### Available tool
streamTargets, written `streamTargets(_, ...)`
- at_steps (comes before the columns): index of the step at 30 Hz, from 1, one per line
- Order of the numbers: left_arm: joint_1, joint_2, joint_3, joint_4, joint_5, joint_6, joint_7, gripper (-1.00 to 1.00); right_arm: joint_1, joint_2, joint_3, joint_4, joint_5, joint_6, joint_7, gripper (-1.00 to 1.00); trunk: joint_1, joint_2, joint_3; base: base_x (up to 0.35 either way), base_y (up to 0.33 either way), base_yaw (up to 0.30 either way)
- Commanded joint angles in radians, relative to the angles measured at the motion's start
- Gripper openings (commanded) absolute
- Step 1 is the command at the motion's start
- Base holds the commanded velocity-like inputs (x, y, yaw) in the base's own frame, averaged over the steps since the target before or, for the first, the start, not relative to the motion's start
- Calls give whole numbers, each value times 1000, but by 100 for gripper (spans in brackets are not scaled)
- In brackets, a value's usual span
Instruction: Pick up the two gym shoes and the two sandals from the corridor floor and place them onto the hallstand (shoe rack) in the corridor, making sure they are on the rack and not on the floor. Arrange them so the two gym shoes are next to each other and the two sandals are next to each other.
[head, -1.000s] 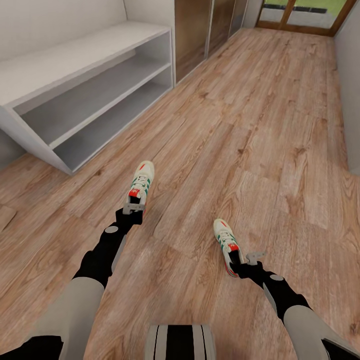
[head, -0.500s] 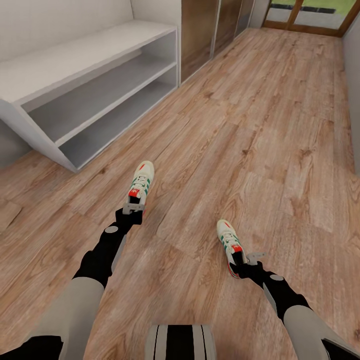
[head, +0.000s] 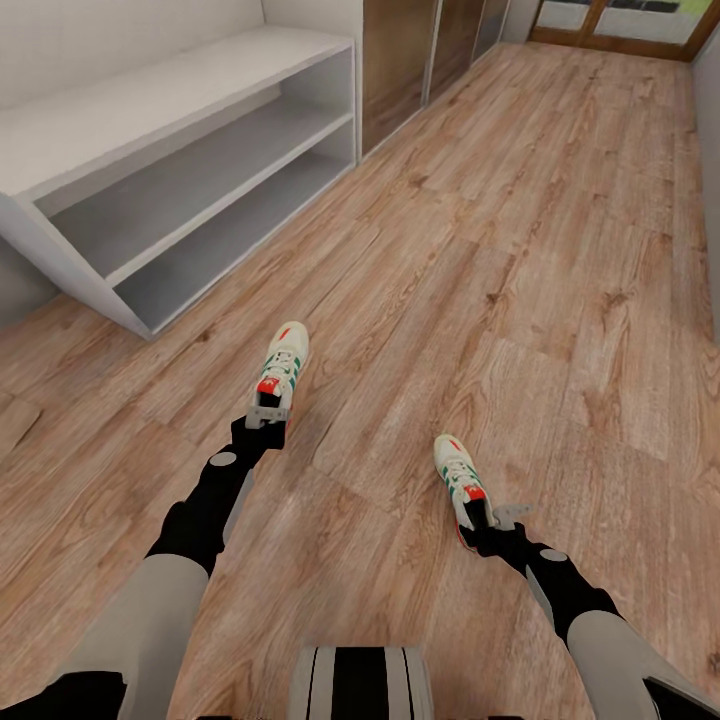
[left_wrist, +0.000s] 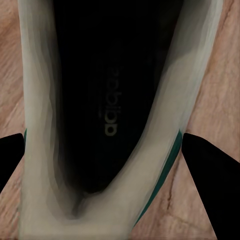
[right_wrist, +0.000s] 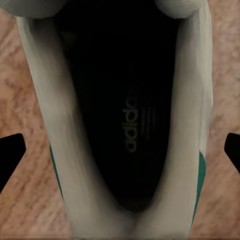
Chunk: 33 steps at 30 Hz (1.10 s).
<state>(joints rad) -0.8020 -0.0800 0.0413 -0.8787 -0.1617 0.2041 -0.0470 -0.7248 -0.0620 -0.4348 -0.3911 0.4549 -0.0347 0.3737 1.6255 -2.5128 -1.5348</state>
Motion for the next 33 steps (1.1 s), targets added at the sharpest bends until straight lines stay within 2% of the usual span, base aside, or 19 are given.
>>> streamTargets(1,0,-1,4,-2,-10,5,-5,-100,-1,1,-9,0,10,-4,7,100,0,-1,-5,0,0,0)
streamTargets(4,0,-1,3,-2,-10,5,-5,-100,-1,1,-9,0,10,-4,7,100,2,-1,-19,0,0,0)
streamTargets(14,0,-2,3,-2,-10,5,-5,-100,-1,1,-9,0,10,-4,7,100,2,-1,-25,0,0,0)
streamTargets(20,0,-3,3,-2,-10,5,-5,-100,-1,1,-9,0,10,-4,7,100,4,-3,-49,0,0,0)
streamTargets(33,0,-3,4,-2,-10,5,-5,-100,-1,1,-9,0,10,-4,6,100,4,-3,-56,0,0,0)
